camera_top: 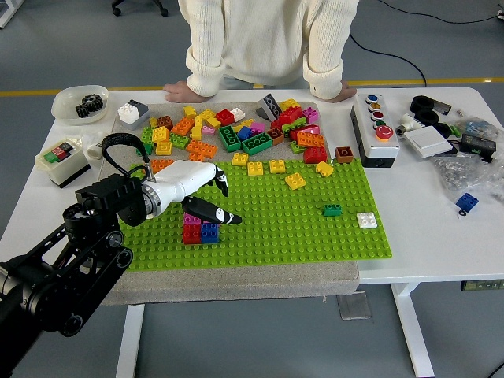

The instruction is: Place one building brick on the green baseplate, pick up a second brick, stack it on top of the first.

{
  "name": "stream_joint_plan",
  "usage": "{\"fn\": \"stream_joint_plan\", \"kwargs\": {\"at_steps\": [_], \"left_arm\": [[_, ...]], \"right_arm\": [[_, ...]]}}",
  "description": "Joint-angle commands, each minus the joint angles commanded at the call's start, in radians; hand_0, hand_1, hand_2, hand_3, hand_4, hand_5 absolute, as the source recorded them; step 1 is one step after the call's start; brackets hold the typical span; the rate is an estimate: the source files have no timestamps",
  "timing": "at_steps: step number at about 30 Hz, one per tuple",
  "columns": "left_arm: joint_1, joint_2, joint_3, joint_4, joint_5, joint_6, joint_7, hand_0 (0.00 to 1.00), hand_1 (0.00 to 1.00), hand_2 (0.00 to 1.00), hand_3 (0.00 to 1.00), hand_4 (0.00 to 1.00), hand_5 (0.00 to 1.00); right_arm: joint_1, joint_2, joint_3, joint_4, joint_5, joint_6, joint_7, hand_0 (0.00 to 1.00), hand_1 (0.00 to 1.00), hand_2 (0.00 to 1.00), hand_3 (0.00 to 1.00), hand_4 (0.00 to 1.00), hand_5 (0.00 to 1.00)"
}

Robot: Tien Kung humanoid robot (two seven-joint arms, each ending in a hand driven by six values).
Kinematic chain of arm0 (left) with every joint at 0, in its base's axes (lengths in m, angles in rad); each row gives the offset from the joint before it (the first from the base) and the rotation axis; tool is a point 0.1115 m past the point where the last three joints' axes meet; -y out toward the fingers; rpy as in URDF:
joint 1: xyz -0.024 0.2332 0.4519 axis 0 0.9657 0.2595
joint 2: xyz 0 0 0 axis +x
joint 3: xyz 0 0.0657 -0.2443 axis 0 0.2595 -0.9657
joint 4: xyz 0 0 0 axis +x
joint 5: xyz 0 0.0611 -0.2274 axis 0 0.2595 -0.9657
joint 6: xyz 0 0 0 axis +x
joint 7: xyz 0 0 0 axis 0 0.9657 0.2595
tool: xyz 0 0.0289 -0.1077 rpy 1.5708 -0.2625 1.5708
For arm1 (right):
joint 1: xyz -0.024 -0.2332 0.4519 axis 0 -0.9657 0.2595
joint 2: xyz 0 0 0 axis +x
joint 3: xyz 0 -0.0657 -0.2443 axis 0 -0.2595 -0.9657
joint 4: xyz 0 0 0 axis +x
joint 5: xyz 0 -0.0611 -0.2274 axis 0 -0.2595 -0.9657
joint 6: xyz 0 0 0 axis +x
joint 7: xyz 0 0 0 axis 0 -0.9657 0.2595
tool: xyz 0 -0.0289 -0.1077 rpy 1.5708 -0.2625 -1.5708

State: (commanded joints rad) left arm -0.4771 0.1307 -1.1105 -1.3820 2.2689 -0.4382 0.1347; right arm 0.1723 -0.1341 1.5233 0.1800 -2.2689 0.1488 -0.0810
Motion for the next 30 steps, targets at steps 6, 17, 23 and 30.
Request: {"fn": "stream_joint_plan", "kwargs": {"at_steps": [6, 17, 23, 30], "left_arm": [[0.015, 0.023, 0.008, 0.009, 0.000, 0.017, -0.040, 0.918, 0.763, 0.798, 0.595, 0.998, 0.747], [0.029, 0.065, 0.010, 0.031, 0.000, 0.072, -0.110, 0.926, 0.768, 0.809, 0.590, 0.998, 0.739], [0.044, 0.085, 0.017, 0.031, 0.000, 0.080, -0.123, 0.927, 0.768, 0.813, 0.592, 0.998, 0.746], [0.060, 0.088, 0.025, 0.027, 0.000, 0.079, -0.121, 0.929, 0.769, 0.815, 0.598, 0.994, 0.760]], "right_arm": [[0.001, 0.000, 0.000, 0.000, 0.000, -0.001, 0.001, 0.739, 0.640, 0.710, 0.591, 0.830, 0.416], [0.002, 0.000, 0.001, 0.000, 0.000, -0.002, 0.001, 0.739, 0.641, 0.710, 0.591, 0.831, 0.416], [0.001, 0.000, 0.000, 0.000, 0.000, -0.003, 0.003, 0.740, 0.641, 0.710, 0.591, 0.831, 0.417], [0.000, 0.001, -0.002, 0.000, 0.000, -0.002, 0.003, 0.739, 0.641, 0.710, 0.591, 0.831, 0.416]]}}
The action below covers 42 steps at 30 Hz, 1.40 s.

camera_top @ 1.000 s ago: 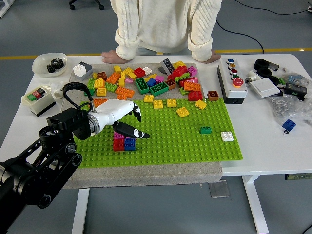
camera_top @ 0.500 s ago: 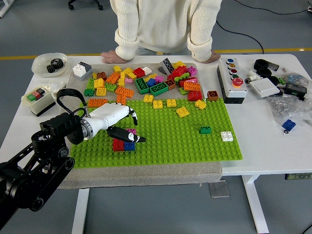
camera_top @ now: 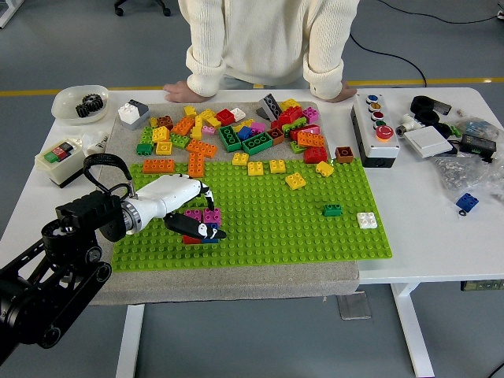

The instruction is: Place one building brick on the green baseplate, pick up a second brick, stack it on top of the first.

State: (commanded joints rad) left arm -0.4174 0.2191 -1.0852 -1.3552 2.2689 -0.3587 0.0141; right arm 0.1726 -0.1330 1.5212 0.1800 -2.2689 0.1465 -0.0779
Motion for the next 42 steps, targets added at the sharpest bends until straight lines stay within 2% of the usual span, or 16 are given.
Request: {"fn": "stream_joint_plan", "kwargs": {"at_steps": [22, 31, 42], "left_arm": [[0.021, -0.006, 0.015, 0.018, 0.000, 0.008, 0.002, 0.940, 0.770, 0.821, 0.600, 0.990, 0.764], [0.023, -0.001, 0.036, 0.020, 0.000, -0.003, 0.003, 0.947, 0.773, 0.828, 0.601, 0.991, 0.767], [0.020, -0.001, 0.008, 0.020, 0.000, -0.011, 0.014, 0.948, 0.775, 0.829, 0.604, 0.991, 0.770]], "right_arm": [[-0.001, 0.001, -0.004, 0.000, 0.000, 0.000, 0.002, 0.740, 0.641, 0.710, 0.592, 0.832, 0.416], [0.001, 0.001, -0.004, 0.000, 0.000, 0.000, 0.002, 0.740, 0.641, 0.709, 0.592, 0.833, 0.417], [0.000, 0.001, -0.005, 0.000, 0.000, -0.001, 0.002, 0.740, 0.641, 0.710, 0.592, 0.833, 0.417]]}}
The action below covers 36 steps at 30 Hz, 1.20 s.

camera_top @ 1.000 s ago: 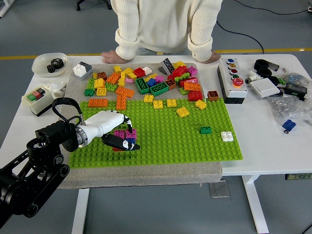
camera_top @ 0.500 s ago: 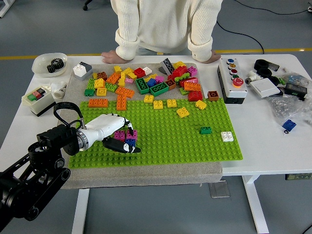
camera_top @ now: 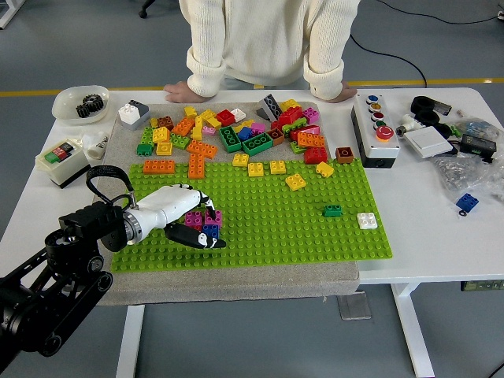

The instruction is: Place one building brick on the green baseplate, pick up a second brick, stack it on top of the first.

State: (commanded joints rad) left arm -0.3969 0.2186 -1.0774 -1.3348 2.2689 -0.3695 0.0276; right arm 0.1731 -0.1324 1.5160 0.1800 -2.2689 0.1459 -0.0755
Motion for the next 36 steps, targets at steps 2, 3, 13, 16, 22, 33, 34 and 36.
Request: {"fn": "stream_joint_plan", "kwargs": {"at_steps": [2, 3, 13, 16, 22, 33, 34, 36], "left_arm": [[-0.003, 0.001, -0.007, -0.001, 0.000, -0.001, 0.003, 0.947, 0.775, 0.827, 0.605, 0.990, 0.769], [-0.004, 0.002, -0.009, -0.002, 0.000, -0.001, 0.006, 0.947, 0.775, 0.827, 0.605, 0.990, 0.769], [-0.005, 0.004, -0.002, -0.003, 0.000, -0.017, 0.010, 0.947, 0.775, 0.826, 0.605, 0.990, 0.769], [-0.001, 0.001, 0.013, 0.000, 0.000, -0.023, 0.012, 0.948, 0.776, 0.827, 0.604, 0.989, 0.767], [-0.001, 0.000, -0.010, -0.027, 0.000, -0.015, 0.018, 0.950, 0.773, 0.823, 0.602, 0.989, 0.767], [-0.030, 0.006, -0.092, -0.135, 0.000, 0.004, 0.038, 0.914, 0.720, 0.749, 0.596, 0.987, 0.748], [-0.032, 0.005, -0.100, -0.137, 0.000, 0.007, 0.040, 0.914, 0.720, 0.749, 0.596, 0.987, 0.748], [-0.035, 0.003, -0.112, -0.137, 0.000, 0.017, 0.043, 0.914, 0.720, 0.749, 0.596, 0.987, 0.748]], "right_arm": [[0.000, 0.000, -0.001, 0.000, 0.000, 0.000, 0.000, 0.740, 0.641, 0.710, 0.592, 0.832, 0.416], [0.000, 0.000, 0.000, 0.000, 0.000, 0.001, 0.000, 0.740, 0.641, 0.710, 0.592, 0.832, 0.416], [0.001, 0.001, -0.002, 0.000, 0.003, 0.002, 0.001, 0.740, 0.641, 0.710, 0.592, 0.832, 0.416], [0.001, 0.002, -0.003, 0.000, 0.005, 0.002, 0.002, 0.741, 0.641, 0.709, 0.592, 0.833, 0.416], [-0.001, 0.001, -0.002, 0.000, 0.004, 0.002, 0.001, 0.741, 0.641, 0.709, 0.592, 0.832, 0.415], [-0.002, 0.005, -0.004, 0.000, 0.007, 0.005, 0.000, 0.741, 0.641, 0.710, 0.592, 0.832, 0.412], [-0.003, 0.005, -0.004, 0.000, 0.006, 0.005, 0.000, 0.741, 0.641, 0.710, 0.592, 0.832, 0.412], [-0.003, 0.005, -0.004, 0.000, 0.004, 0.005, 0.000, 0.741, 0.641, 0.710, 0.592, 0.832, 0.412]]}}
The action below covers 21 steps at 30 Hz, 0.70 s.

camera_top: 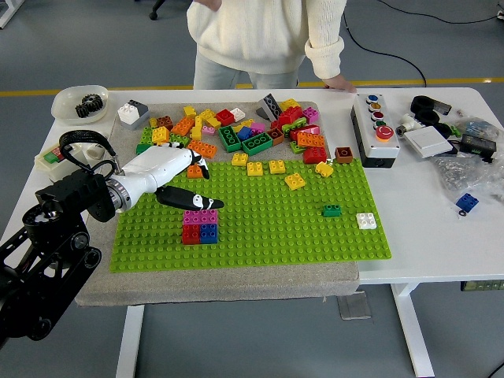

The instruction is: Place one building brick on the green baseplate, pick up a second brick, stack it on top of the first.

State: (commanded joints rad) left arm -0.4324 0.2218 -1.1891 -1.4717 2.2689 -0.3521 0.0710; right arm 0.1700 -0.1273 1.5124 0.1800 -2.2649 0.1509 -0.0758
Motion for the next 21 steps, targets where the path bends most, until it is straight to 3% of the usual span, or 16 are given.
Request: {"fn": "stream_joint_plan", "kwargs": {"at_steps": [1, 2, 7, 8, 11, 13, 14, 19, 20, 21], "left_arm": [[-0.002, -0.002, -0.010, 0.005, 0.000, 0.020, 0.002, 0.914, 0.720, 0.749, 0.596, 0.987, 0.748], [-0.003, -0.003, -0.013, 0.007, 0.000, 0.029, 0.003, 0.840, 0.663, 0.707, 0.598, 0.998, 0.696], [-0.006, -0.007, -0.053, 0.021, 0.000, 0.127, -0.002, 0.840, 0.663, 0.707, 0.598, 0.998, 0.696], [-0.005, -0.007, -0.062, 0.022, 0.000, 0.143, -0.004, 0.761, 0.630, 0.677, 0.568, 0.998, 0.541], [0.002, -0.006, -0.088, 0.019, 0.000, 0.185, -0.011, 0.761, 0.630, 0.677, 0.568, 0.998, 0.541], [0.012, -0.009, -0.112, 0.015, 0.000, 0.194, -0.013, 0.761, 0.630, 0.677, 0.568, 0.998, 0.541], [0.017, -0.009, -0.121, 0.013, 0.000, 0.197, -0.013, 0.727, 0.615, 0.605, 0.544, 0.998, 0.440], [0.044, -0.003, -0.152, -0.002, 0.000, 0.204, -0.019, 0.727, 0.615, 0.605, 0.544, 0.998, 0.440], [0.050, -0.002, -0.158, -0.005, 0.000, 0.205, -0.024, 0.707, 0.608, 0.558, 0.517, 0.998, 0.285], [0.052, -0.002, -0.160, -0.007, 0.000, 0.206, -0.025, 0.707, 0.608, 0.558, 0.517, 0.998, 0.285]], "right_arm": [[0.000, 0.000, 0.000, 0.000, -0.001, 0.000, 0.000, 0.741, 0.641, 0.710, 0.592, 0.832, 0.412], [0.000, 0.000, 0.000, 0.000, -0.002, 0.000, 0.000, 0.741, 0.641, 0.710, 0.591, 0.832, 0.413], [0.001, 0.000, 0.001, 0.000, -0.004, -0.001, 0.000, 0.741, 0.641, 0.710, 0.591, 0.832, 0.413], [0.001, 0.000, 0.002, 0.000, -0.004, -0.001, -0.001, 0.741, 0.641, 0.710, 0.591, 0.832, 0.413], [0.000, 0.002, 0.005, 0.000, -0.004, -0.001, -0.003, 0.741, 0.641, 0.710, 0.591, 0.832, 0.413], [-0.001, 0.004, 0.006, 0.000, -0.004, -0.002, -0.004, 0.741, 0.641, 0.710, 0.591, 0.832, 0.413], [-0.001, 0.004, 0.007, 0.000, -0.004, -0.002, -0.005, 0.741, 0.641, 0.709, 0.591, 0.832, 0.413], [-0.002, 0.004, 0.017, 0.000, -0.004, -0.005, -0.007, 0.741, 0.641, 0.709, 0.591, 0.832, 0.413], [-0.002, 0.005, 0.018, 0.000, -0.004, -0.005, -0.008, 0.741, 0.641, 0.709, 0.591, 0.832, 0.413], [-0.002, 0.005, 0.019, 0.000, -0.004, -0.005, -0.008, 0.741, 0.641, 0.709, 0.591, 0.832, 0.413]]}}
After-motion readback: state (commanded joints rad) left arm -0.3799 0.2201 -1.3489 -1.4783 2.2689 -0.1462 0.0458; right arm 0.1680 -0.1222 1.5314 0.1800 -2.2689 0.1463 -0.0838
